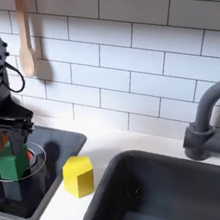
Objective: Reach green block
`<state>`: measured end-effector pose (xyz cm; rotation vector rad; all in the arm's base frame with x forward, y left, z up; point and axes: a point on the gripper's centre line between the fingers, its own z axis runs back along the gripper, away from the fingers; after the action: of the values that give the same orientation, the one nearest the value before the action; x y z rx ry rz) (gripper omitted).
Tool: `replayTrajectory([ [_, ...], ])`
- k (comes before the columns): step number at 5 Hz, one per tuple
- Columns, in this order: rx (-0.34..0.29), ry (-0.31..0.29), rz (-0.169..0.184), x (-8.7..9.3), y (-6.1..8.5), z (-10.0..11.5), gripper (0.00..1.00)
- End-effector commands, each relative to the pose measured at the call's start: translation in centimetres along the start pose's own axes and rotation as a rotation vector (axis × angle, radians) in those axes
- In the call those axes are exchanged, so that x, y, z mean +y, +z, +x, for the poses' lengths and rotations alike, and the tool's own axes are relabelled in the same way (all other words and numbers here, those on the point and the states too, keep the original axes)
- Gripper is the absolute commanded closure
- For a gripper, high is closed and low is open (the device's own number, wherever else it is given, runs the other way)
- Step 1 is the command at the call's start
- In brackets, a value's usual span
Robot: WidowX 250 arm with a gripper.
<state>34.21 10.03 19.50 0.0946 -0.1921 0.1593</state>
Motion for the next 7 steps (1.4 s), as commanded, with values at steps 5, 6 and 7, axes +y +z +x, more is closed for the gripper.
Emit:
replayTrajectory([
  [5,0.043,0.011,0.030,0.6,-2.6,0.9,0.00],
  [6,0.047,0.006,0.035,0.5,-2.9,0.7,0.00],
  [7,0.050,-0.005,0.035,0.5,-3.6,0.9,0.00],
])
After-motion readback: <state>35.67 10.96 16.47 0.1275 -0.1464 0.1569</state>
